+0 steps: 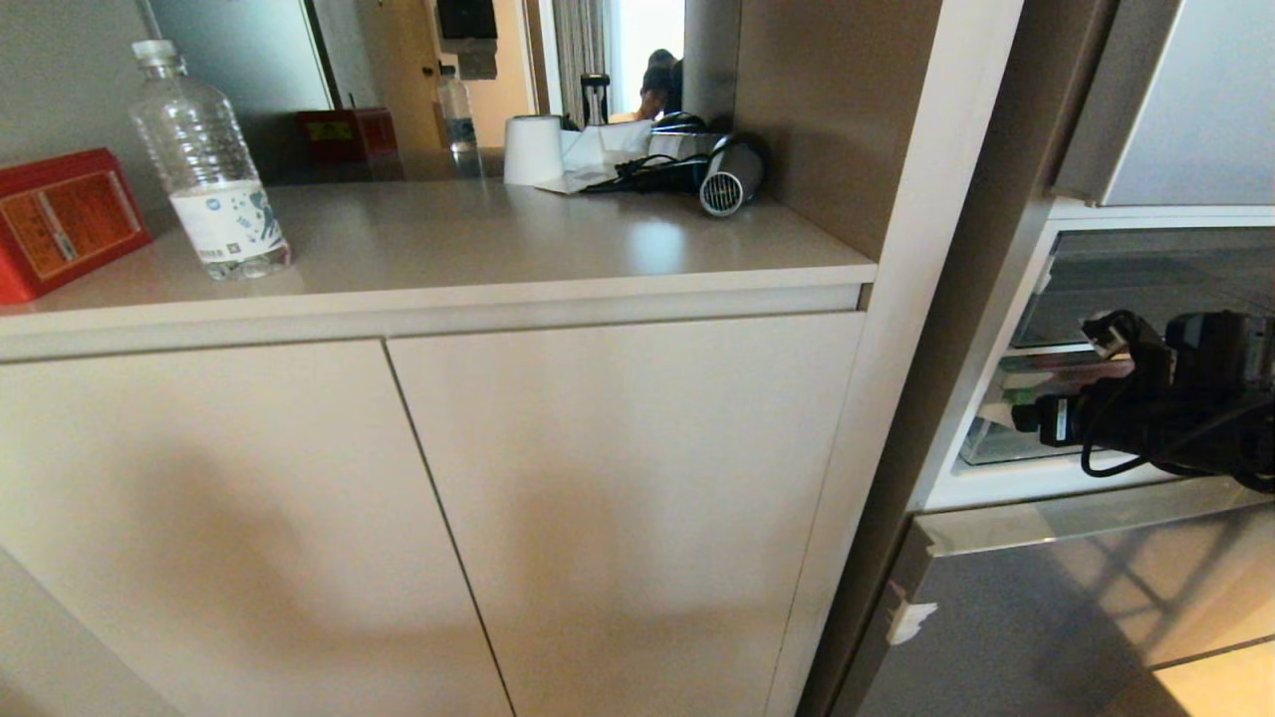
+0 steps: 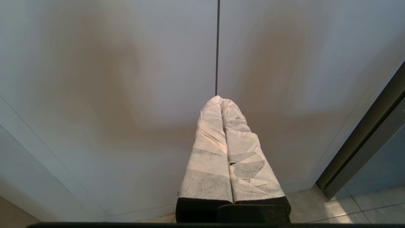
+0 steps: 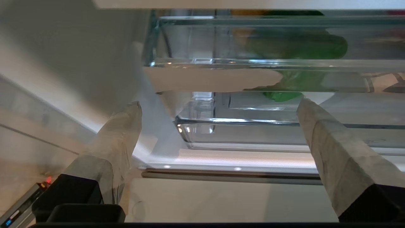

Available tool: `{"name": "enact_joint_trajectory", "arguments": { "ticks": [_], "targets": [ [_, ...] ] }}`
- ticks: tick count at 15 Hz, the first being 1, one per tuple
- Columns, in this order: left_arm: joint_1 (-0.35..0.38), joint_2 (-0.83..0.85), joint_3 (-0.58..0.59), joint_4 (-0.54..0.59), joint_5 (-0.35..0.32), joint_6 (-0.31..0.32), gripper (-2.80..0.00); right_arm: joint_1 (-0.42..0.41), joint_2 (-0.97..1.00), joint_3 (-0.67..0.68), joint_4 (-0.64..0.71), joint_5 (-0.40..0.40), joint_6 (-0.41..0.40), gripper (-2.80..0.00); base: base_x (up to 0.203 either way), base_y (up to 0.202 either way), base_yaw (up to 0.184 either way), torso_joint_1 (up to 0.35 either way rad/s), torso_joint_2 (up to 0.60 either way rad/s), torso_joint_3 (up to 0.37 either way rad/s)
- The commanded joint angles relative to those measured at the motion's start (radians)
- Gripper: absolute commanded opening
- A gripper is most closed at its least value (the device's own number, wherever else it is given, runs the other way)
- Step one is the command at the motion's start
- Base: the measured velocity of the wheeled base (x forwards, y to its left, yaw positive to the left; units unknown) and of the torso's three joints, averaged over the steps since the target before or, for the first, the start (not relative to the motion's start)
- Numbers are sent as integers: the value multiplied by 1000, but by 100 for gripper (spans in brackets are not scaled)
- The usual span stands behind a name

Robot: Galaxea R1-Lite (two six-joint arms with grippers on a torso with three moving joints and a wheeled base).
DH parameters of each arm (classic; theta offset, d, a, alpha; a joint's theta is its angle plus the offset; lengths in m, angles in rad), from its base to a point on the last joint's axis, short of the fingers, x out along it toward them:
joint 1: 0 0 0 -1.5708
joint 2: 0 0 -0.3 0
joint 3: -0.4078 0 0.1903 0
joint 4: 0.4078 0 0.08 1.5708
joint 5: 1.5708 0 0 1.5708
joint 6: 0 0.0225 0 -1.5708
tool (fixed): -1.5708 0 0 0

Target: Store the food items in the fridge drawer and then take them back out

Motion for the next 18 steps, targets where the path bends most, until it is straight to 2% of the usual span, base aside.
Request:
{"name": "enact_joint_trajectory", "arguments": {
  "ticks": [1,18],
  "targets": [
    [0,1,0,0,0,0,-280,5,14,-11,-3,2,0,0,0,0,0,0,0,0],
    [0,1,0,0,0,0,-280,-7,-18,10,-3,2,7,0,0,0,0,0,0,0]
  ]
}}
